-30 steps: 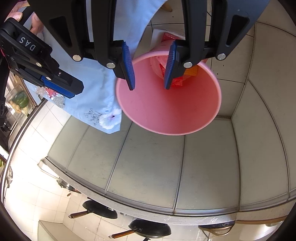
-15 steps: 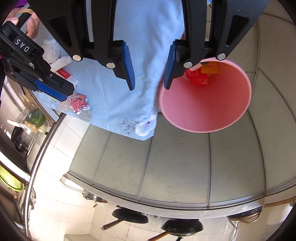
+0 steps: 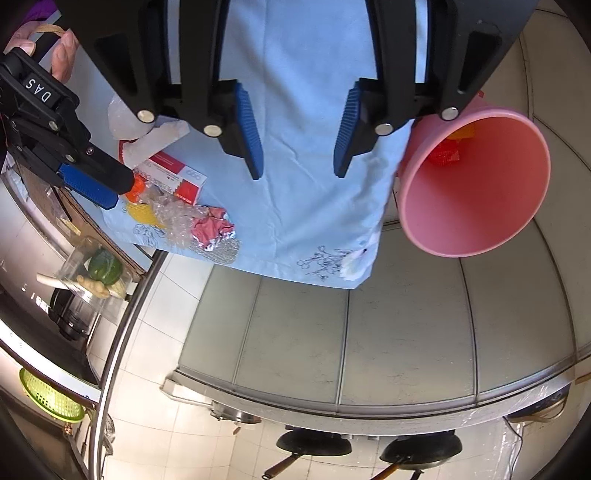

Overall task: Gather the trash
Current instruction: 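Move both grippers back over the table of trash, then close the left gripper on the clear plastic bag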

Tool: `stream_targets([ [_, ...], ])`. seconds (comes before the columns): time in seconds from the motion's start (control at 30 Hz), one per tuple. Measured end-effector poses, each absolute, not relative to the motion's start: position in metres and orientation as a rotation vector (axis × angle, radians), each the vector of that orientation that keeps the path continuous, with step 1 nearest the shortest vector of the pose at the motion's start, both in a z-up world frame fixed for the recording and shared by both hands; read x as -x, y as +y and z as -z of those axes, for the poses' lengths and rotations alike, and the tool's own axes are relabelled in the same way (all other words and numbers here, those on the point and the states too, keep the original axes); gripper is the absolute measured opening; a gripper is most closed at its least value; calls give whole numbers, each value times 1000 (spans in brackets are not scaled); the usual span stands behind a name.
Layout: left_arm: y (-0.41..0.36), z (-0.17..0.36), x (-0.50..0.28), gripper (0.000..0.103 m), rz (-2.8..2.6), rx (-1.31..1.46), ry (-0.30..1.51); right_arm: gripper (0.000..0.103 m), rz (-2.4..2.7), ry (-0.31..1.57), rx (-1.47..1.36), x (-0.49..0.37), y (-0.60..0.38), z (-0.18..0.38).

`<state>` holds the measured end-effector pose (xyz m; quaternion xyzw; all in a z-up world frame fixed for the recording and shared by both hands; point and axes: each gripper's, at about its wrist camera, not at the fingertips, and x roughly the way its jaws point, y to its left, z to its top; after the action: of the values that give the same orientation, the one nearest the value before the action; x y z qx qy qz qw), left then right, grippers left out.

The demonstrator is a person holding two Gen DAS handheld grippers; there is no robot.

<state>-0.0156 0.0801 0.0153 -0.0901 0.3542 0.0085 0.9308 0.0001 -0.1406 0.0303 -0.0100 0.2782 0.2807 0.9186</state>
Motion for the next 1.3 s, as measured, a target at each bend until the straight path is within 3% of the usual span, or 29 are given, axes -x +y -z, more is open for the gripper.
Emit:
stream_targets([
  [0.67, -2, -14, -53, 43, 182, 84, 730, 43, -367, 610, -111, -26, -234, -6],
  [1.3, -42, 17, -130, 43, 235, 65, 774, 43, -334, 678, -156, -51, -253, 19],
])
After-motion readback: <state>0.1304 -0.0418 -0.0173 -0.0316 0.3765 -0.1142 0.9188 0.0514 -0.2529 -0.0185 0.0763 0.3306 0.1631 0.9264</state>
